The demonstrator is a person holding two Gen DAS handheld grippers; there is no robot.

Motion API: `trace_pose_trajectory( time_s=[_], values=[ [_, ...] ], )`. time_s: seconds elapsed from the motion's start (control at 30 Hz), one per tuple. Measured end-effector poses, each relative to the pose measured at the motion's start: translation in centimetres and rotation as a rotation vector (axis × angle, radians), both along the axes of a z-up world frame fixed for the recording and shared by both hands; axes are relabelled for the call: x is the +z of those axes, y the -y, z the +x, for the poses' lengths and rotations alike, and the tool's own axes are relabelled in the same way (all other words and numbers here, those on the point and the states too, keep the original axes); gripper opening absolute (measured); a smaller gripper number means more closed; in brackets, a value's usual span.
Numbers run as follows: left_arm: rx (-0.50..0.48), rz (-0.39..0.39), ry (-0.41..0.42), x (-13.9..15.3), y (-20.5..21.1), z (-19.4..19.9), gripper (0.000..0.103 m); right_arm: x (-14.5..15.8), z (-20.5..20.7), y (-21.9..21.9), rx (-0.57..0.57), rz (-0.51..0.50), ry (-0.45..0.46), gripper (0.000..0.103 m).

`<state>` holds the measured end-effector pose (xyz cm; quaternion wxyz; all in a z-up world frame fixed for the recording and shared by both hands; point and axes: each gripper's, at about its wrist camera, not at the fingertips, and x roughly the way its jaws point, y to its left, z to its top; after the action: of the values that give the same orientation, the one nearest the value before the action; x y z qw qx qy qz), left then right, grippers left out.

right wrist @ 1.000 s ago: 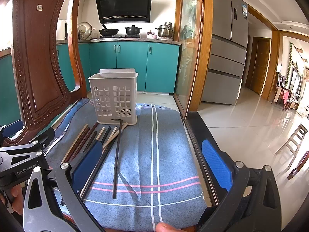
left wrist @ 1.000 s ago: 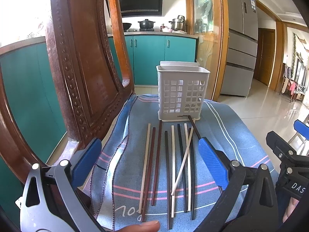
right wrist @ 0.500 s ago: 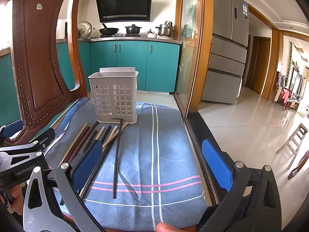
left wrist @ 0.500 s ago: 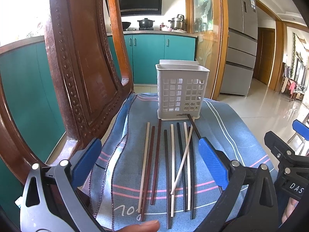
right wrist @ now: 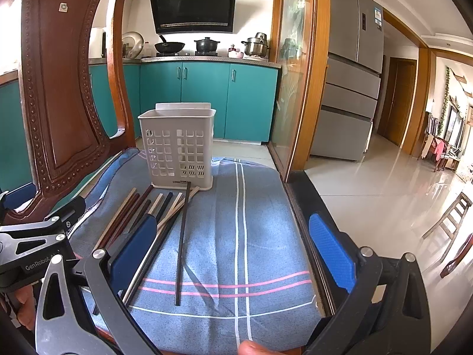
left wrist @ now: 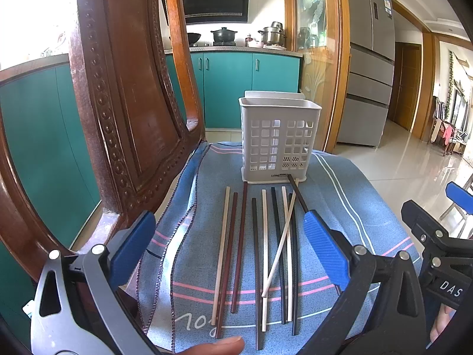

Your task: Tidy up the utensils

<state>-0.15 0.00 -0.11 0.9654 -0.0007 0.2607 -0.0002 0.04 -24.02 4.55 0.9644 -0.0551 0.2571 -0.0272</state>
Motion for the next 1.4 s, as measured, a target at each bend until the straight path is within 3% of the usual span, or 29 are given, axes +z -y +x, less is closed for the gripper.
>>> trace_pose_trajectory(
  time_s=[1.4],
  values=[
    [0.003,0.002,-0.006,-0.08,-0.14,0.10,0.100,-0.82,0.39,-0.02,-0.009,0.013,-0.024,0.101]
  ],
)
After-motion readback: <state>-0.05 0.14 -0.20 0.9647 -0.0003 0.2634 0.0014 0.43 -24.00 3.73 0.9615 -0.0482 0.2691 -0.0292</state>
